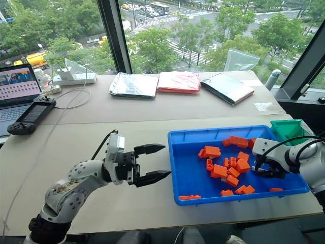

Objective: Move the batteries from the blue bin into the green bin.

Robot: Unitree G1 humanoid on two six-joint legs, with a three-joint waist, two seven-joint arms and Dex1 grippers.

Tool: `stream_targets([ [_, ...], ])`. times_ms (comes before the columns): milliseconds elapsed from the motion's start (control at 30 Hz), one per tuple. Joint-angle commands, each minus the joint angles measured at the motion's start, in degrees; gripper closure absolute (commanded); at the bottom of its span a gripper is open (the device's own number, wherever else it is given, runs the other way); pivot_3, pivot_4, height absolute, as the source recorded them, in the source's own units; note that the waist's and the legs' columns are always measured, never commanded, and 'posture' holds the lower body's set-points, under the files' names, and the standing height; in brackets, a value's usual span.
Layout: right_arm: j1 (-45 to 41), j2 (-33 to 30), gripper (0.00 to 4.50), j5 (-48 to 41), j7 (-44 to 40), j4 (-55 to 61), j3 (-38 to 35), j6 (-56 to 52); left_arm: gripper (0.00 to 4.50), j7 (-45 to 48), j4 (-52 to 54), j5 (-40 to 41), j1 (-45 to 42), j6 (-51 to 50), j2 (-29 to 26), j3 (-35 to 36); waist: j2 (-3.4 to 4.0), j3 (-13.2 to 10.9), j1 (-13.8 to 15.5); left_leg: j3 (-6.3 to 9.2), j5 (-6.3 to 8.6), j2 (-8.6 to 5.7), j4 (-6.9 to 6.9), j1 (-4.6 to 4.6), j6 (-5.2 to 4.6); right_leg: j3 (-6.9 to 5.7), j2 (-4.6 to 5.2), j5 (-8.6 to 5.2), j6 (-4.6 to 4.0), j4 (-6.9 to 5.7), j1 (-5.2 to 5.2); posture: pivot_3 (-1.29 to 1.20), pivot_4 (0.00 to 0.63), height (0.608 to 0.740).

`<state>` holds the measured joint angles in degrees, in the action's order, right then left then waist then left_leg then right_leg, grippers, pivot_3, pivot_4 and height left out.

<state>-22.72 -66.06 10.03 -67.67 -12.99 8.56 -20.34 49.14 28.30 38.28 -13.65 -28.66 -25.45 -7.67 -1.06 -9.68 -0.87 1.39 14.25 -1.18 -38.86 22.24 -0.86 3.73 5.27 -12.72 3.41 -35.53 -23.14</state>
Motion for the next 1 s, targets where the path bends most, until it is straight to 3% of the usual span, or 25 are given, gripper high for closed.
stream_targets([
  [33,-0.14,0.24,1.07,0.57,-2.05,-1.44,1.73,0.07,0.00,-0.04,1.77,-0.18,-0.16,1.22,0.10,0.11,-0.02,0.01,0.01,0.00,0.00,0.00,0.00,0.00,0.00,0.00,0.01,0.00,0.00,0.00,0.00,0.00,0.150,0.740],
  [133,0.22,0.18,1.68,0.15,-3.50,-0.81,1.89,-0.07,0.00,-0.23,1.91,-0.17,-0.05,1.15,0.04,0.12,-0.09,0.03,0.11,0.01,0.00,0.01,-0.01,0.01,0.00,0.00,0.02,0.00,0.00,0.01,0.02,0.00,0.150,0.740],
  [367,1.45,0.22,4.08,-0.80,-6.36,0.93,1.78,-0.82,0.00,-0.19,1.54,-0.34,-0.18,1.38,0.09,0.08,-0.18,0.08,0.08,0.02,0.00,0.02,-0.02,0.00,0.00,-0.01,0.01,0.00,0.00,0.00,0.02,0.00,0.150,0.740],
  [400,1.51,0.27,4.26,-0.80,-6.33,1.09,1.62,-0.90,0.00,-0.14,1.44,-0.35,-0.23,1.40,0.09,0.09,-0.20,0.10,0.09,0.02,0.00,0.02,-0.01,0.00,0.00,-0.01,0.01,0.00,0.00,0.00,0.02,0.00,0.150,0.740],
  [567,1.58,0.36,4.25,-0.62,-2.68,2.81,-1.39,-3.24,0.00,-0.11,2.08,-0.18,0.35,1.34,-0.07,0.11,-0.21,0.10,0.09,0.03,0.00,0.02,-0.01,0.00,0.00,-0.01,0.01,0.00,0.00,0.00,0.01,0.00,0.150,0.740],
  [833,5.40,0.94,4.25,-1.58,10.01,15.13,-18.59,-25.28,0.00,0.14,3.15,-0.38,2.02,1.92,-0.50,0.23,-0.13,0.09,0.45,0.05,0.00,-0.02,0.01,0.11,0.00,0.02,0.05,-0.01,0.00,-0.14,-0.15,0.00,0.150,0.740],
  [1000,-0.80,3.89,4.25,4.43,27.33,14.69,-24.27,-34.64,0.00,0.92,4.53,1.63,3.10,0.11,-1.69,0.23,-0.14,0.09,0.24,0.02,0.00,-0.02,-0.02,0.10,0.00,0.04,0.07,-0.01,0.00,-0.15,-0.14,0.00,0.150,0.740],
])
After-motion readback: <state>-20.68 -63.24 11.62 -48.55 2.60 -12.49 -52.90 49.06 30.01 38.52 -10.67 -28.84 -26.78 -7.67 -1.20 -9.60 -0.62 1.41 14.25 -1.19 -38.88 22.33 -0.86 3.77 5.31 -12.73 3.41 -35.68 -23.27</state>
